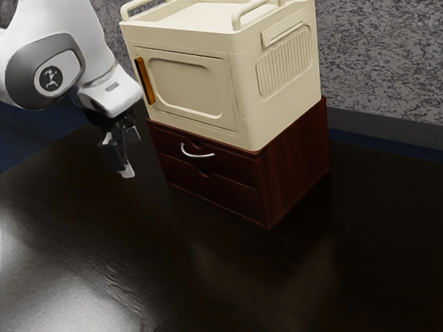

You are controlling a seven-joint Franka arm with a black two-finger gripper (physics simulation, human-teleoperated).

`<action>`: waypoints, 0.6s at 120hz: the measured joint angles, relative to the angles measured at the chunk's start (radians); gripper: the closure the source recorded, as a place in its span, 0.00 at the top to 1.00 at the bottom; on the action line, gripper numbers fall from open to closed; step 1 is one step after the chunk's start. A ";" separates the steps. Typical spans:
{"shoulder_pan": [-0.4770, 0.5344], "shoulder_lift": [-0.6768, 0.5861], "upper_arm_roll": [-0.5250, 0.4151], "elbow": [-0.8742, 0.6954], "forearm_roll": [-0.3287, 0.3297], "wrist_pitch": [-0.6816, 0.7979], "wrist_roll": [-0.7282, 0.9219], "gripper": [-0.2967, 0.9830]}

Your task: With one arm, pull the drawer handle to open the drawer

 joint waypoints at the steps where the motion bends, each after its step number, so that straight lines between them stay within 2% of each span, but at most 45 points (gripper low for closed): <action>1: -0.002 0.000 0.001 -0.003 0.001 0.005 0.004 0.77; 45: -0.068 0.003 0.008 -0.123 0.020 0.186 0.153 0.77; 72: -0.086 0.014 0.009 -0.132 0.044 0.277 0.213 0.77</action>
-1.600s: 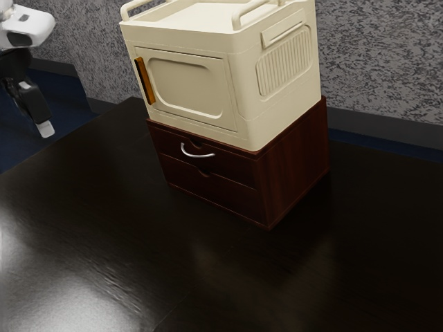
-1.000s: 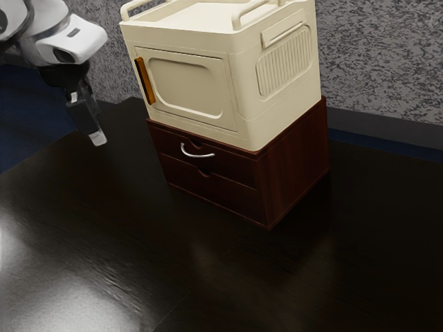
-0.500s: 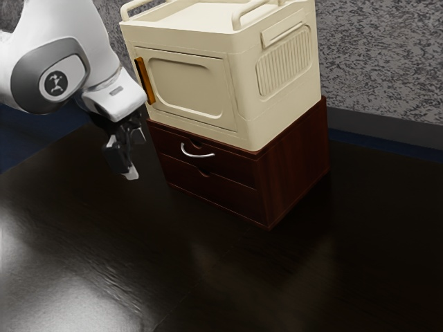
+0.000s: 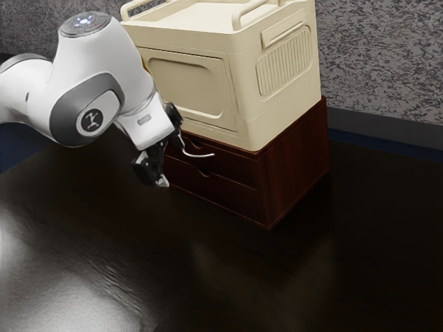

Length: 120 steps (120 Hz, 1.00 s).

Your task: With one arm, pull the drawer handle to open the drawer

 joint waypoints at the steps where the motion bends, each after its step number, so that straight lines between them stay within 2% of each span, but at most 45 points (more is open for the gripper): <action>1: 0.000 0.001 0.000 0.000 0.001 0.002 0.002 0.77; 39: -0.021 0.019 0.001 -0.036 0.037 0.070 0.055 0.77; 120: -0.014 0.083 0.040 -0.039 0.045 0.166 0.107 0.77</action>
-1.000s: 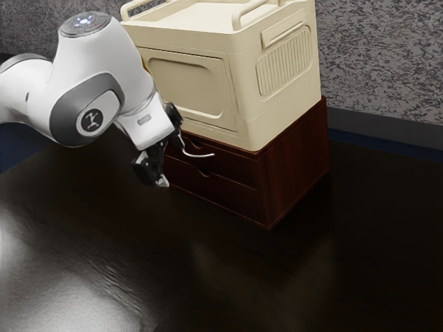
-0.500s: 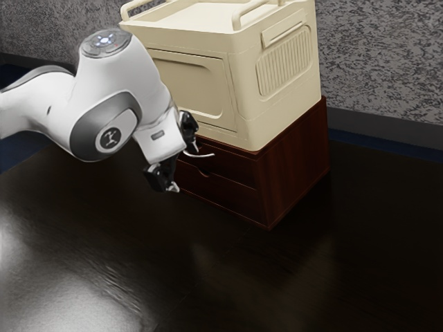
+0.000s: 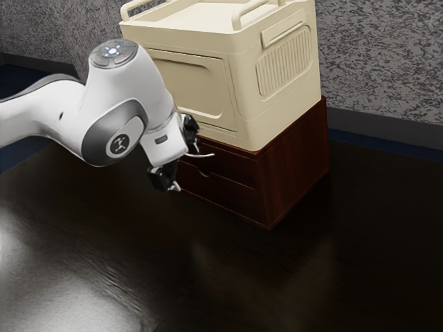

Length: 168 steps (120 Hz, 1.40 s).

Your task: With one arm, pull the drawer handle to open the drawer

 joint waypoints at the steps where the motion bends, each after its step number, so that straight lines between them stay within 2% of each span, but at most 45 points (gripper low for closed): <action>1: 0.001 0.001 0.000 0.000 0.000 0.001 0.000 0.77; 102: 0.008 0.062 0.005 0.015 0.001 0.063 0.020 0.77; 168: -0.068 0.050 0.084 0.004 -0.001 0.079 0.023 0.77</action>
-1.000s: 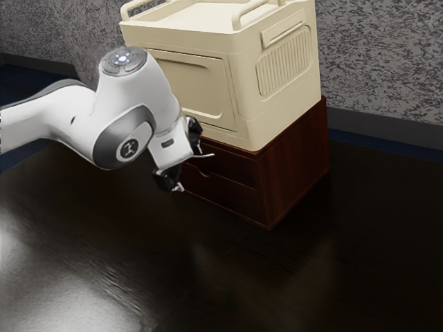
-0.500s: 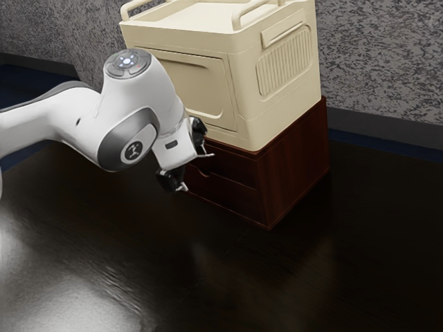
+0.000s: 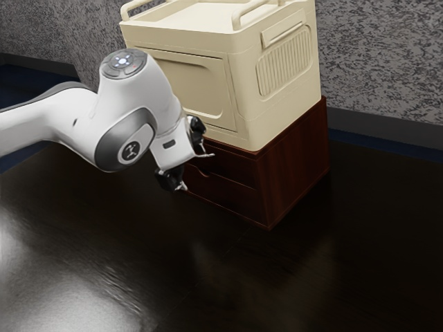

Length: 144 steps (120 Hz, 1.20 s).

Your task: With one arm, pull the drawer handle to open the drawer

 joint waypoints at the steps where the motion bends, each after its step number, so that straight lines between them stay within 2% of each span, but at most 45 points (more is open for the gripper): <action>1: 0.000 0.000 0.000 0.000 0.000 0.000 0.000 0.77; 90: 0.123 0.045 -0.009 -0.006 -0.001 0.064 0.002 0.77; 144: 0.092 0.074 -0.013 0.011 -0.001 0.069 0.003 0.77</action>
